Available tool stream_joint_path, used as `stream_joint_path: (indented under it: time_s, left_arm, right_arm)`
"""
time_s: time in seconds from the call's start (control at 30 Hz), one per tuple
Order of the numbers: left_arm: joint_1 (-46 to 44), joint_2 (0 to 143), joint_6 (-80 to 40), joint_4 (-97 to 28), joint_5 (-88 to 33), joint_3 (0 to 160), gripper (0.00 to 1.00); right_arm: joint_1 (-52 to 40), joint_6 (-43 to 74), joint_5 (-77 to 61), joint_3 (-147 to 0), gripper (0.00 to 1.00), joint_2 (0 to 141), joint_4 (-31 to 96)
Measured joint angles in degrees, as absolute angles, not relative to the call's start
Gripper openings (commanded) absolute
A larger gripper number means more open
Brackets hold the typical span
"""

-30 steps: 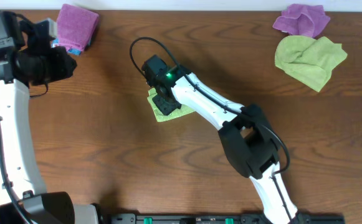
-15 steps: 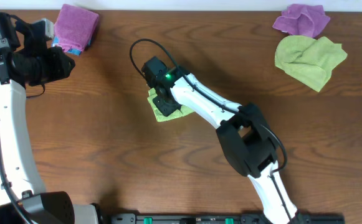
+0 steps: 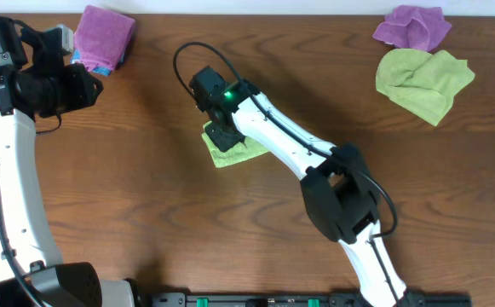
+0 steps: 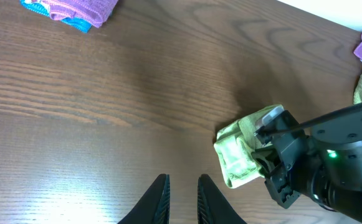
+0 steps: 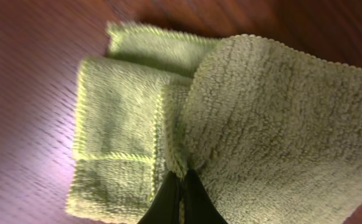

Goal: Fold the cloth

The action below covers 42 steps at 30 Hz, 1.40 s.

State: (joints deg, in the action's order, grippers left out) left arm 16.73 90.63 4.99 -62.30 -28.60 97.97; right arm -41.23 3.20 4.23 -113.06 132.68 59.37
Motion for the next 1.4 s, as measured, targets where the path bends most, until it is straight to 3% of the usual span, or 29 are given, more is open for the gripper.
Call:
stream_joint_path:
  time_s: [0.57,0.6,0.63,0.67,0.8,1.03,1.2,1.4]
  left_arm:
    - [16.71,90.63,5.02,-62.3,-28.75,97.97,0.18]
    - [16.73,90.63,4.99,-62.28,-28.75,97.97,0.18]
    - [16.73,90.63,5.02,-62.28,-28.75,97.97,0.18]
    - [16.71,90.63,4.99,-62.28,-28.75,97.97,0.18]
    - [16.71,90.63,5.13,-62.28,-28.77,97.97,0.18]
    - [16.73,90.56,6.46,-59.37,-28.97,95.37,0.18]
    - [16.71,90.61,6.7,-52.01,-32.56,83.42,0.38]
    - [14.66,90.67,6.57,-38.41,-41.69,66.17,0.48]
  right_arm:
    - [-44.21,3.42,-0.38,-116.42,0.03,132.68,60.03]
    - [-44.23,3.46,-0.45,-116.42,0.17,132.68,60.05]
    - [-44.23,3.81,-0.49,-116.42,0.44,132.68,60.05]
    - [-44.23,3.97,-0.49,-116.42,0.58,132.68,60.03]
    - [-44.23,3.81,-0.6,-116.42,0.75,132.68,60.05]
    - [-43.99,4.05,1.04,-116.42,0.63,132.57,61.73]
    - [-40.64,4.03,4.54,-116.42,0.68,129.29,64.93]
    - [-31.05,4.03,4.29,-116.71,0.7,123.5,66.13]
